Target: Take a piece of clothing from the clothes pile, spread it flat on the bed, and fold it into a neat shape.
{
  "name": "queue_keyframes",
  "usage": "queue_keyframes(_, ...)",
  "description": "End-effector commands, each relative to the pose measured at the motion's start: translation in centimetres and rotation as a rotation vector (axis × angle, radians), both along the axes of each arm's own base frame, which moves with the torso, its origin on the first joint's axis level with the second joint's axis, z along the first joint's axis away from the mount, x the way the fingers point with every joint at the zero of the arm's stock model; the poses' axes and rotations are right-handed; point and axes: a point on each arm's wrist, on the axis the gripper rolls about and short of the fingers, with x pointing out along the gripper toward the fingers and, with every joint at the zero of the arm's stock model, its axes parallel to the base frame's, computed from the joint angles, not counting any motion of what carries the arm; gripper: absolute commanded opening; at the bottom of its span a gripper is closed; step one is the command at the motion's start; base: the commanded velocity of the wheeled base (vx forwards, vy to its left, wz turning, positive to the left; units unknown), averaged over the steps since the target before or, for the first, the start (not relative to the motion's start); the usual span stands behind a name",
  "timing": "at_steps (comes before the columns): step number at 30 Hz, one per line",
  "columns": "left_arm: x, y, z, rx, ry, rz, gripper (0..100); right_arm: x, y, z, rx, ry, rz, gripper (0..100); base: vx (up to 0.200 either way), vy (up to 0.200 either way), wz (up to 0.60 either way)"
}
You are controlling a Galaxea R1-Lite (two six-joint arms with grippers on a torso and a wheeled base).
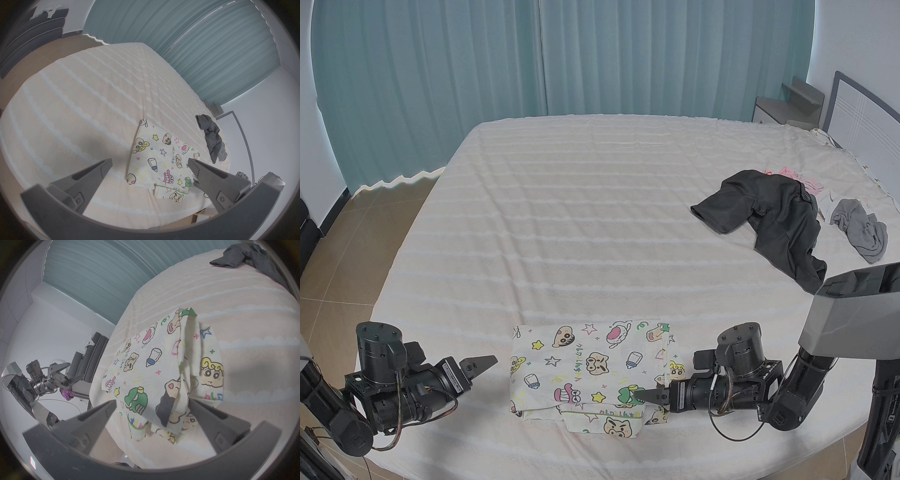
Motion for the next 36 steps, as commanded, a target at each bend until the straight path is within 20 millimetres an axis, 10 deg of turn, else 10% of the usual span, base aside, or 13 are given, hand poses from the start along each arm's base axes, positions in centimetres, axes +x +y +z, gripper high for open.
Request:
queue_keyframes(1,0.2,0.0,-0.4,0.006,0.019,0.003,100,0.6,0.5,-1.1,-0.009,0.015,0.004,0,0.000,0.000,0.00)
queue_keyframes(18,0.4,0.0,-0.7,0.010,0.030,0.006,100,-1.5,-1.1,1.4,0.009,0.002,-0.005,0,0.000,0.000,0.00)
queue_keyframes(36,0.5,-0.1,-0.9,0.014,0.044,0.004,100,-2.6,-2.3,-0.2,-0.041,0.081,-0.018,0,0.000,0.000,0.00)
